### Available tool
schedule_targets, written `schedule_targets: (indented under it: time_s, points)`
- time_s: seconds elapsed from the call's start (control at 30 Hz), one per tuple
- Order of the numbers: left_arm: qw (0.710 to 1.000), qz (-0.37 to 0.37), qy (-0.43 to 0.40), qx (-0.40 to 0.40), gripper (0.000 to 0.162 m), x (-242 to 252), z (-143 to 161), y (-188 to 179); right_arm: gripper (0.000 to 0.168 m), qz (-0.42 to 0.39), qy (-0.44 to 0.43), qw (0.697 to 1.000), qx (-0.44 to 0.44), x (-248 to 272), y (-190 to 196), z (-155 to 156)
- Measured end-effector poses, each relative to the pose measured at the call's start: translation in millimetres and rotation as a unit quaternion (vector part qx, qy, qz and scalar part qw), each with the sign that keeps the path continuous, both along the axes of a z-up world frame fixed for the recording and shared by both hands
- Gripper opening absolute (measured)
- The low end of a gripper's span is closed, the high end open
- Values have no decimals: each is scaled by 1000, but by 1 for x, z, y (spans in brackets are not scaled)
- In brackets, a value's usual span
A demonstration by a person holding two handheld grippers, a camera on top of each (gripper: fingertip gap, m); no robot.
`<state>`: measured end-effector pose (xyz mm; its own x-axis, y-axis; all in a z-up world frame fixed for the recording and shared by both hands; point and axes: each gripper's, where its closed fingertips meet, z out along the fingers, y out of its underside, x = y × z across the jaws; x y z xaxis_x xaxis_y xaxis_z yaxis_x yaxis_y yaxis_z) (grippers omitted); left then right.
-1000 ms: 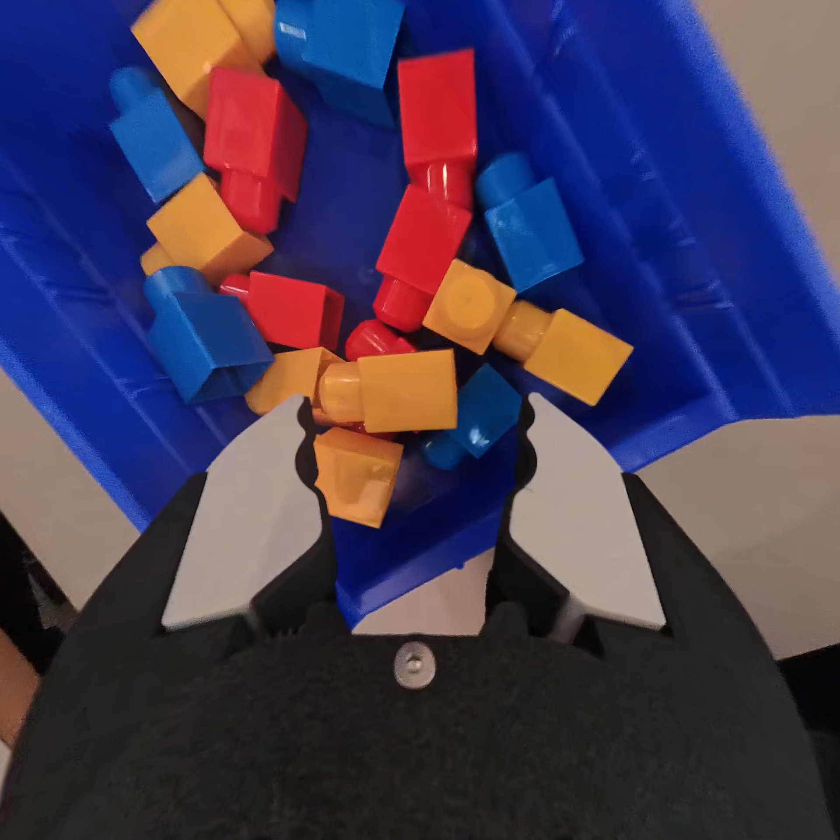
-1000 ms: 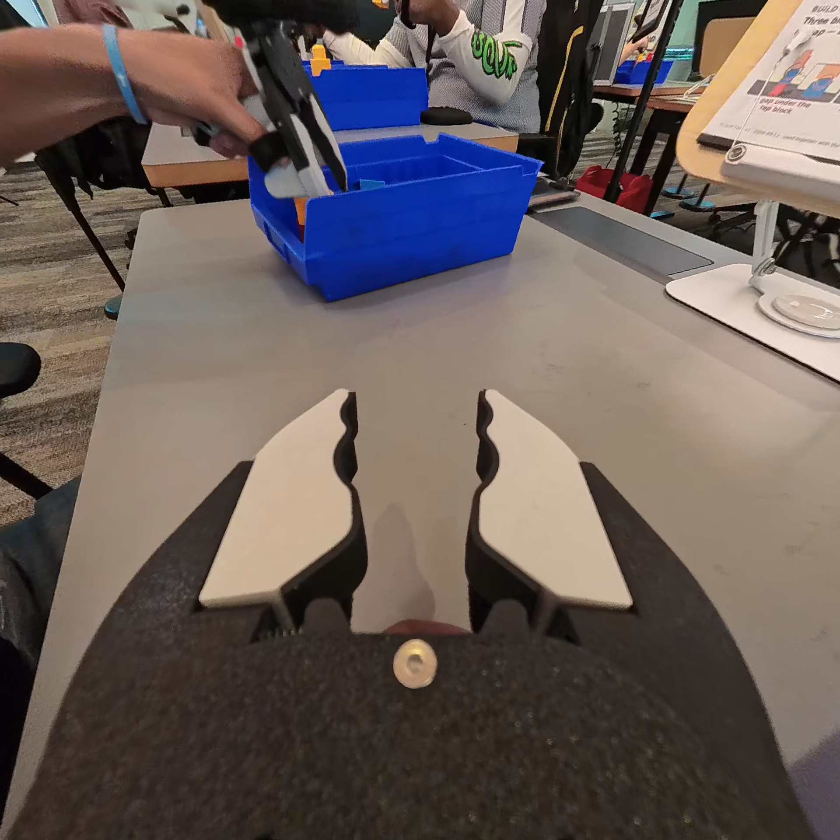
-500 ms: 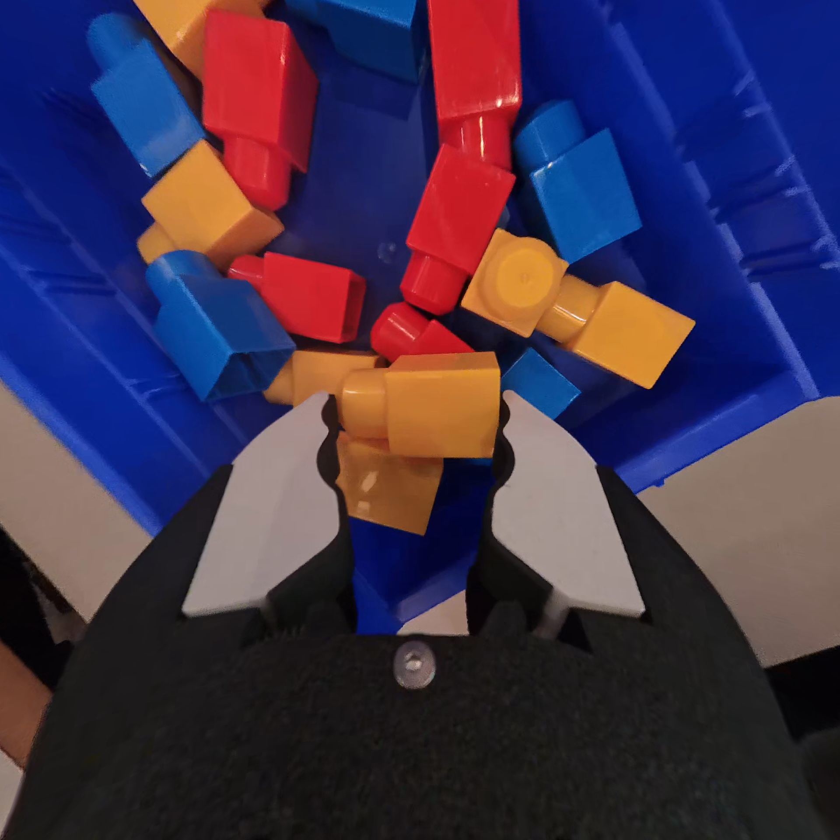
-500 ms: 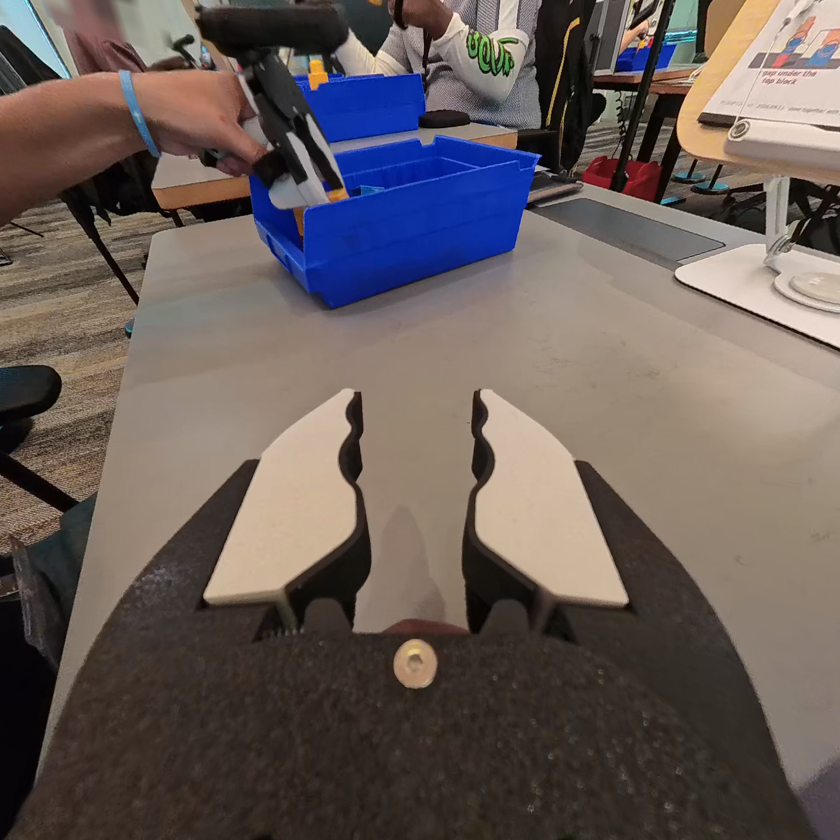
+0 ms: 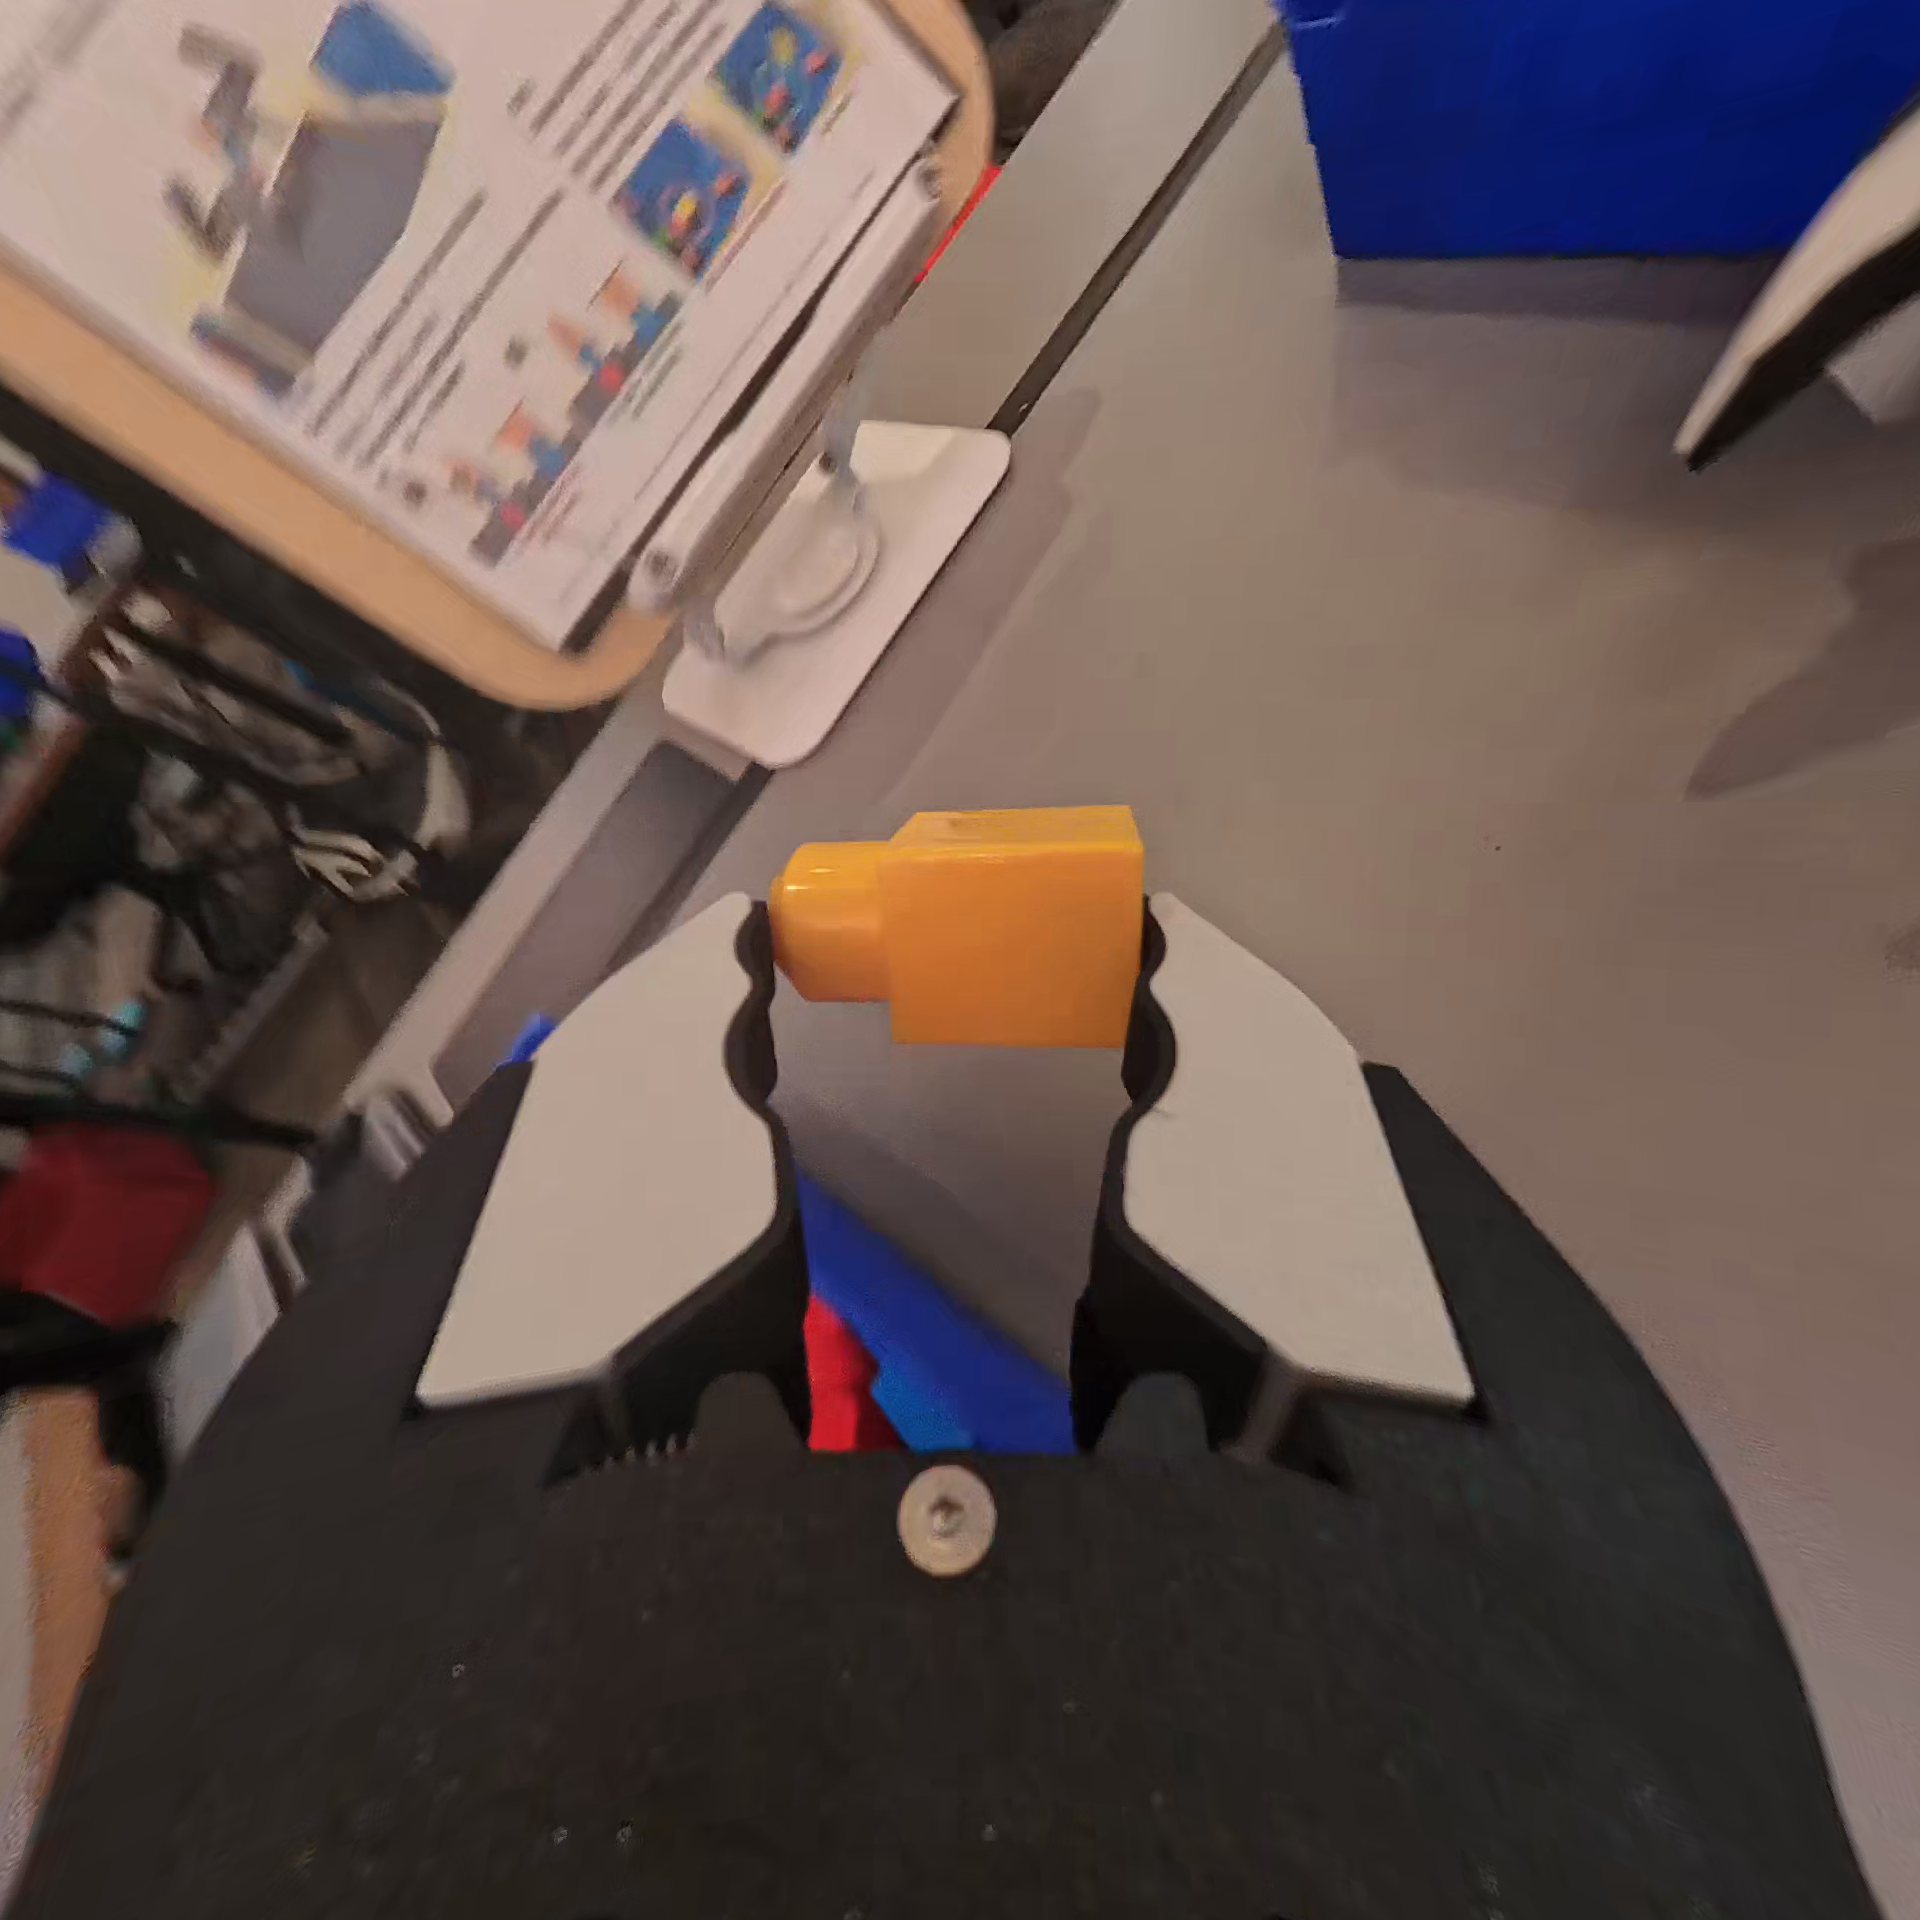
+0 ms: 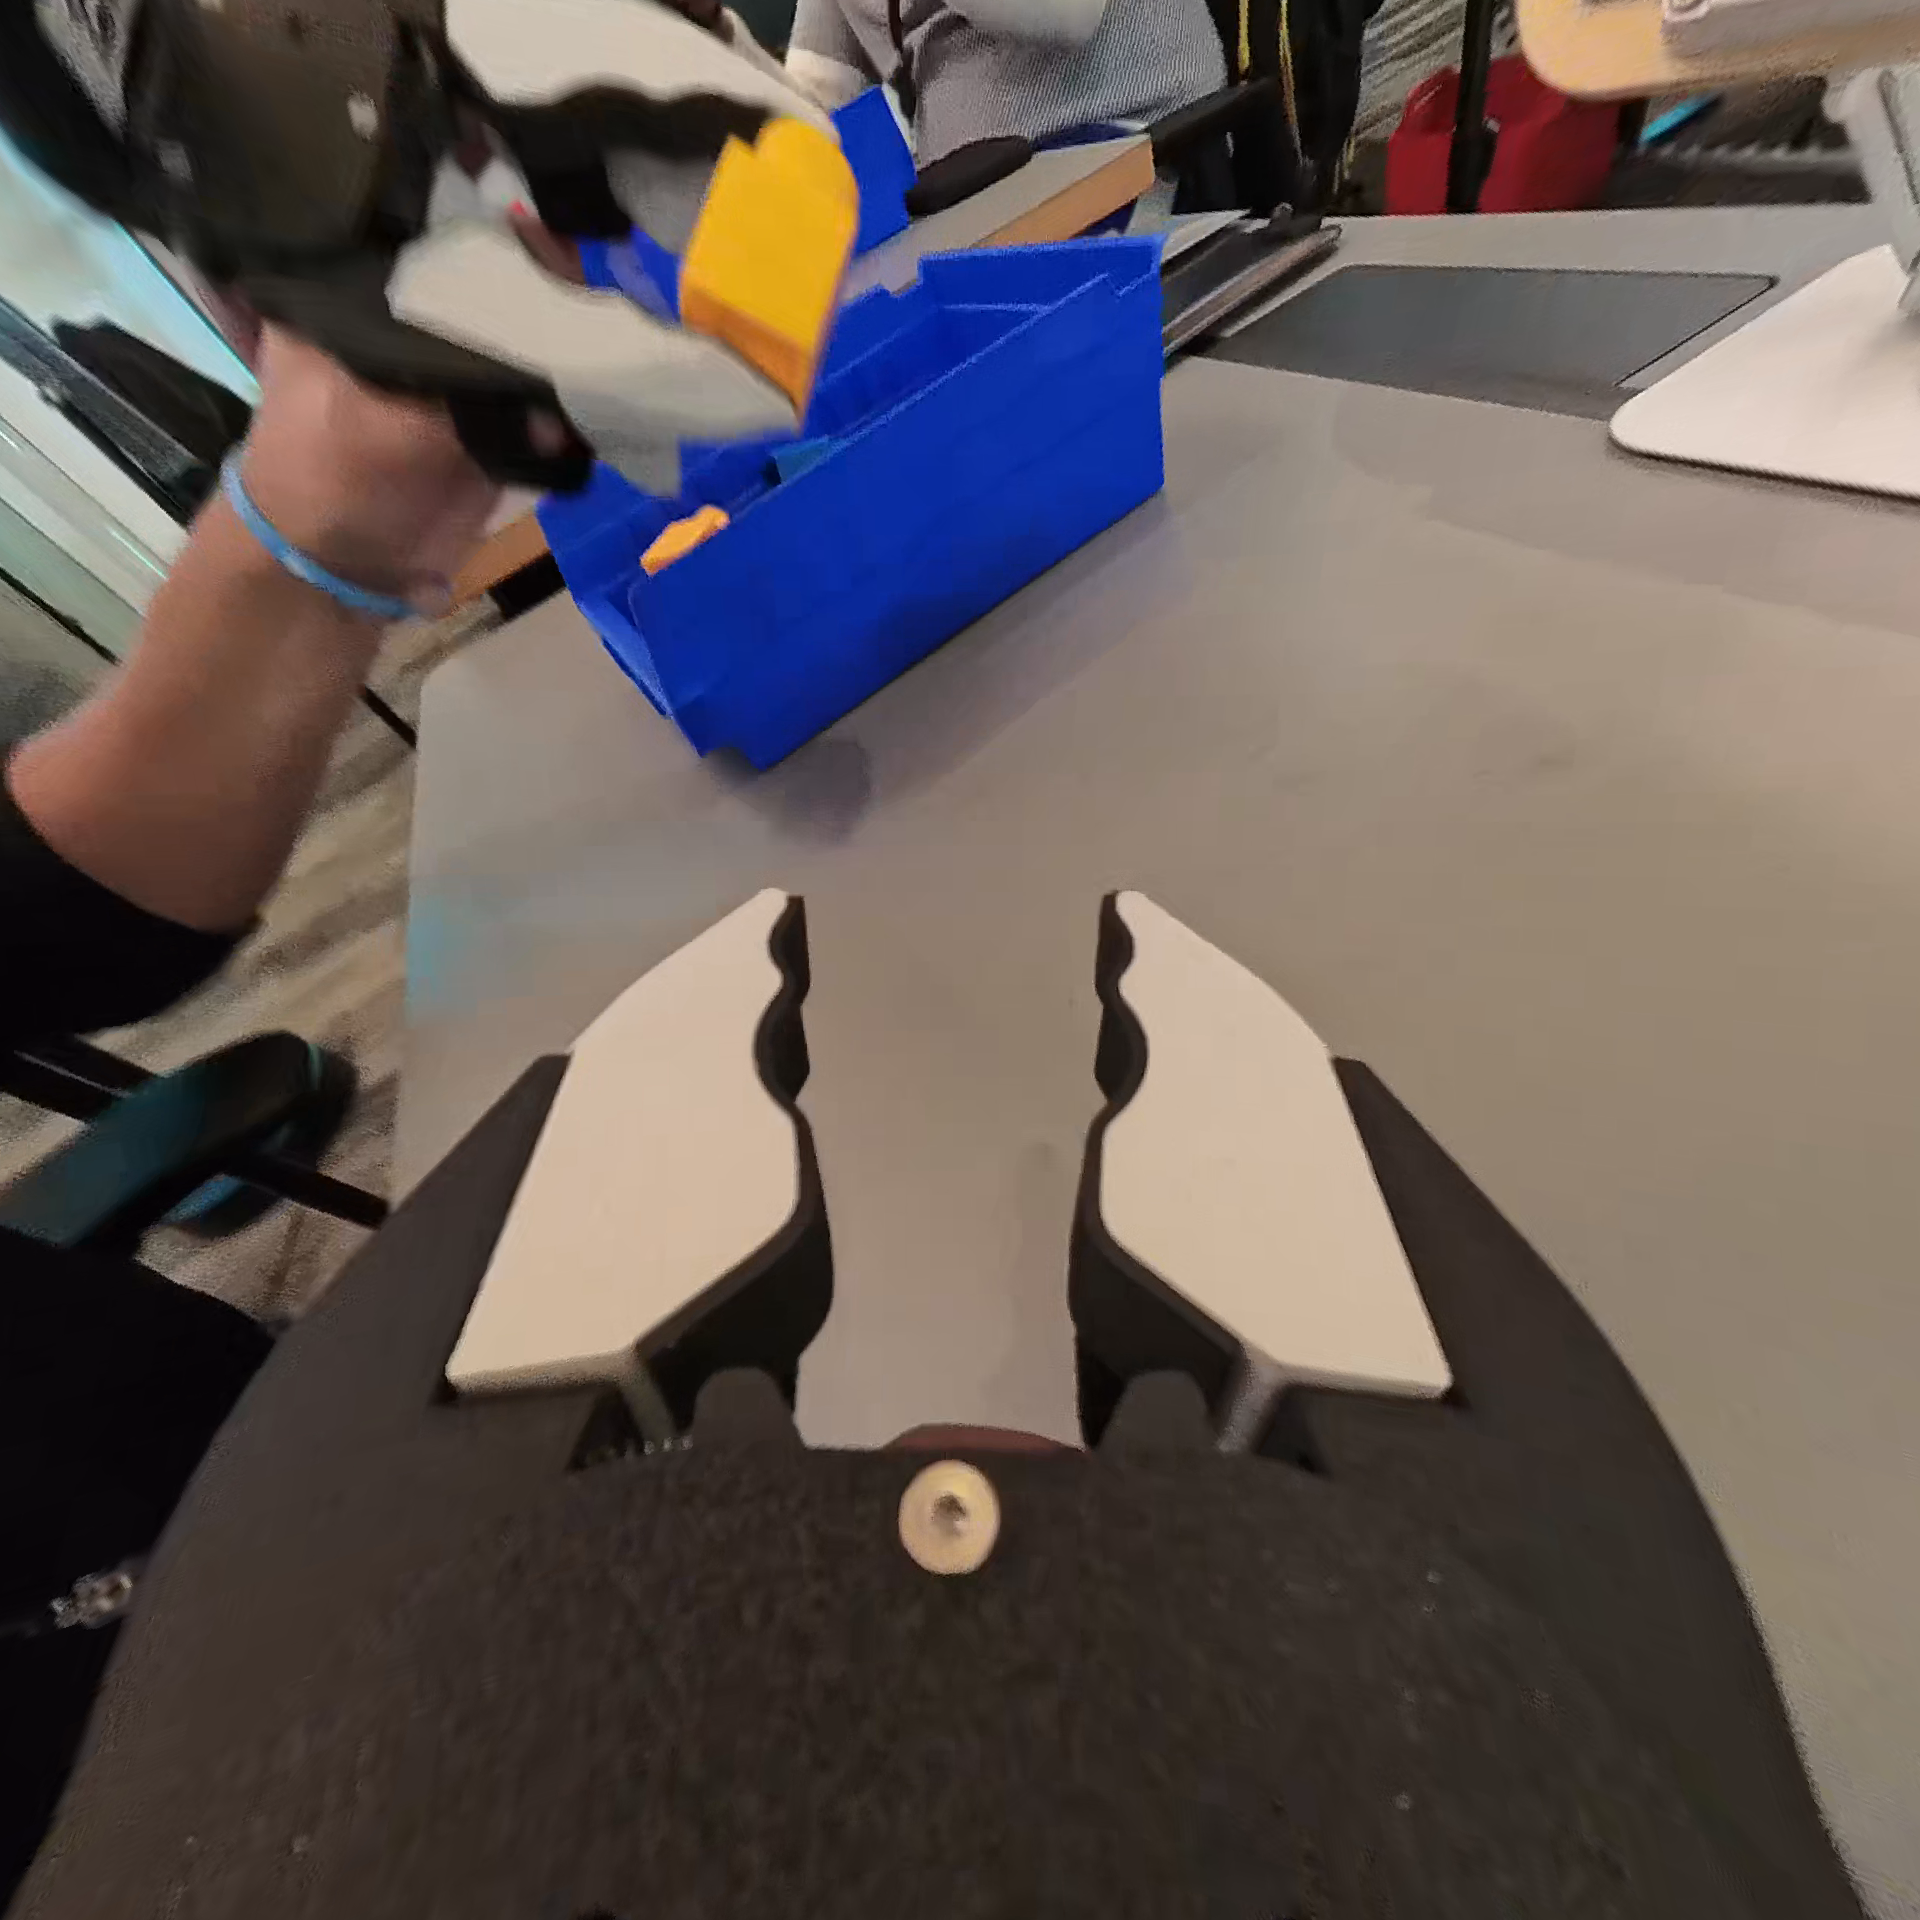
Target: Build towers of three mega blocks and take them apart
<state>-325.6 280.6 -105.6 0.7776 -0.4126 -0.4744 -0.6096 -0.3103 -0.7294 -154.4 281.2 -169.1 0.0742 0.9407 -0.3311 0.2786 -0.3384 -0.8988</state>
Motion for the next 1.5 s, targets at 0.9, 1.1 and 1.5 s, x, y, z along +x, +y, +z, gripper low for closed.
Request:
schedule_targets:
  time_s: [0.9,1.1,1.5]
  points:
    - [983,-62,164,52,76,112,-42,32,37,-5,16,997,-79,-36,46,26]
    - [992,-13,-122,-33,81,100,-65,-46,37,-25,18,999,37,2,38,30]
    - [925,87,-369,-19,74,-7,-38,-152,37,2,32,992,125,16,-12,3]
